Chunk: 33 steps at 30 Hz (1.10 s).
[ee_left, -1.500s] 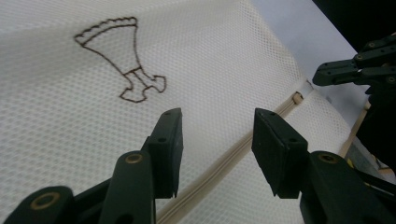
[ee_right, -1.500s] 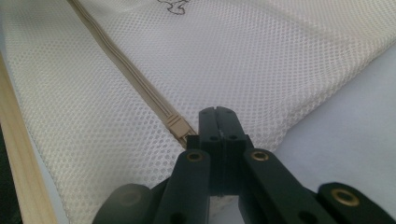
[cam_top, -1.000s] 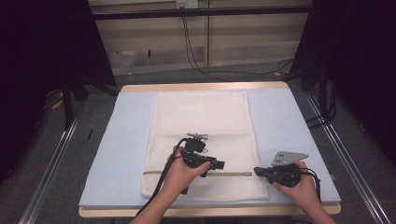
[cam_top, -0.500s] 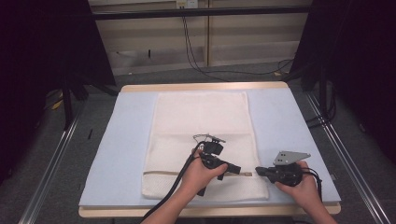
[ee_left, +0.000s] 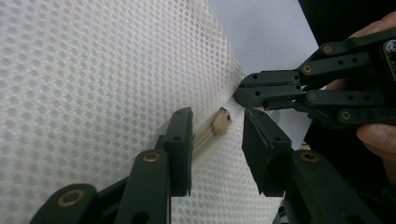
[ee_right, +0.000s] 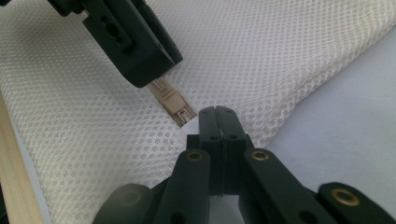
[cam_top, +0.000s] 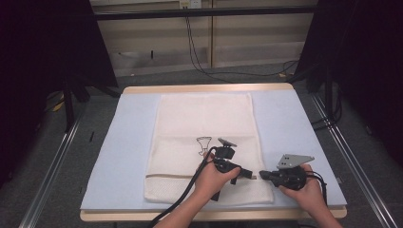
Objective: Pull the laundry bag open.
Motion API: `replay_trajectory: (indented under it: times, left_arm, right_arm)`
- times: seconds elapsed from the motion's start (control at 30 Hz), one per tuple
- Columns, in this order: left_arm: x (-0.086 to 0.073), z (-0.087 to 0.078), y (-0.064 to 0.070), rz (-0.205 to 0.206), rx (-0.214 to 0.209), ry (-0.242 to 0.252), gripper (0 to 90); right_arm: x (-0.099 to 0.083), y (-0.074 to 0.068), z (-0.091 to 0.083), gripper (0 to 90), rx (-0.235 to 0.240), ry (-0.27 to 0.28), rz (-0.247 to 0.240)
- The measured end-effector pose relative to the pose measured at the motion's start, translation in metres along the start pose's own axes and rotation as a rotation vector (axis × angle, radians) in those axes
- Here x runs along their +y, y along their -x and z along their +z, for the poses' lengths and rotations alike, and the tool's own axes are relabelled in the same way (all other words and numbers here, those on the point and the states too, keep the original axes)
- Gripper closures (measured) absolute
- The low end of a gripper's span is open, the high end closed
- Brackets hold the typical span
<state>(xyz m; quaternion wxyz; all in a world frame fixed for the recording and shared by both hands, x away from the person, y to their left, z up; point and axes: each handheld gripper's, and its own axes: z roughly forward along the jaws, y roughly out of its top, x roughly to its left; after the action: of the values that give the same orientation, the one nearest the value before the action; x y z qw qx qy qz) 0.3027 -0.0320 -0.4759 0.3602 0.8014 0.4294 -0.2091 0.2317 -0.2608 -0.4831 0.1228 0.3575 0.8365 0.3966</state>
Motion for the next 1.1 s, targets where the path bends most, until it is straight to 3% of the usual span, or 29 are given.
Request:
replay_trajectory:
  times: [0.07,0.1,0.17,0.23,0.27,0.4,0.43,0.57,0.6,0.73,0.83,0.93,1.1]
  left_arm:
    - [0.0,0.001,0.0,0.001,-0.006,0.0,66.6]
    - [0.0,0.004,0.002,-0.027,-0.004,0.011,67.7]
    - [0.0,0.004,0.002,-0.016,-0.002,0.006,68.2]
    - [0.0,0.007,0.002,-0.032,-0.029,-0.001,69.2]
    - [-0.001,0.01,0.003,-0.061,-0.036,0.003,73.0]
    - [-0.001,0.012,0.002,-0.062,-0.014,-0.002,79.7]
    - [0.0,0.013,0.001,-0.083,-0.022,0.002,83.9]
    - [0.001,0.01,-0.003,-0.112,-0.056,-0.004,87.1]
    - [0.001,0.009,-0.003,-0.121,-0.072,-0.008,87.4]
    - [0.0,0.008,-0.004,-0.109,-0.069,-0.007,87.6]
    - [0.0,0.007,-0.003,-0.124,-0.075,-0.006,87.6]
    - [0.002,0.0,-0.007,-0.129,-0.061,-0.016,87.7]
    - [0.001,-0.012,-0.01,-0.139,-0.074,-0.016,87.7]
  right_arm:
    - [0.0,0.0,0.0,90.0,-0.003,-0.006,0.006]
    - [0.0,0.0,0.0,90.0,-0.003,-0.007,0.008]
    - [0.0,0.0,0.0,90.0,0.0,-0.008,0.011]
    - [0.0,0.0,0.0,90.0,-0.003,-0.006,0.012]
    - [0.0,0.0,0.0,90.0,0.004,-0.005,0.021]
    - [-0.001,0.001,0.0,90.0,0.002,-0.002,0.02]
    - [-0.001,0.001,0.0,90.0,0.002,-0.002,0.021]
    - [-0.001,0.001,0.0,90.0,0.0,-0.004,0.025]
    - [0.0,0.001,0.0,90.0,0.001,-0.009,0.022]
    - [0.0,0.003,0.001,90.0,0.015,-0.012,0.016]
    - [0.0,0.002,0.001,90.0,0.004,-0.016,0.013]
    - [0.001,0.002,0.001,90.0,0.004,-0.023,0.013]
    - [0.001,0.002,0.001,90.0,0.007,-0.022,0.012]
